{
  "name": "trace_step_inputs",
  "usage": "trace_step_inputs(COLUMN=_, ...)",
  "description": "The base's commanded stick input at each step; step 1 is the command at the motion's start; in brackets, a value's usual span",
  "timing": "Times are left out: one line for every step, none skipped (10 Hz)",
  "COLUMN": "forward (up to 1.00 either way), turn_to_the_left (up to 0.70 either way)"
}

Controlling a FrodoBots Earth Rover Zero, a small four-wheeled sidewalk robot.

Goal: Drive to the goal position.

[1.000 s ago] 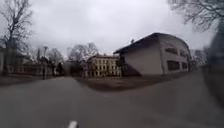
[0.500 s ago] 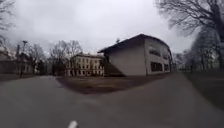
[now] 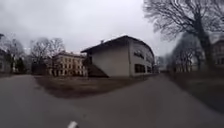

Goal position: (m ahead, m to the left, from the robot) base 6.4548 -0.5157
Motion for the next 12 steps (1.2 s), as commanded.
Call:
trace_step_inputs(forward=1.0, turn_to_the_left=-0.39)
trace_step_inputs(forward=1.0, turn_to_the_left=-0.39)
trace_step_inputs(forward=1.0, turn_to_the_left=-0.39)
trace_step_inputs(forward=1.0, turn_to_the_left=-0.39)
trace_step_inputs(forward=1.0, turn_to_the_left=-0.39)
trace_step_inputs(forward=1.0, turn_to_the_left=-0.39)
trace_step_inputs(forward=1.0, turn_to_the_left=-0.39)
trace_step_inputs(forward=1.0, turn_to_the_left=-0.39)
trace_step_inputs(forward=1.0, turn_to_the_left=-0.39)
trace_step_inputs(forward=1.0, turn_to_the_left=-0.17)
trace_step_inputs(forward=1.0, turn_to_the_left=0.01)
trace_step_inputs(forward=1.0, turn_to_the_left=0.01)
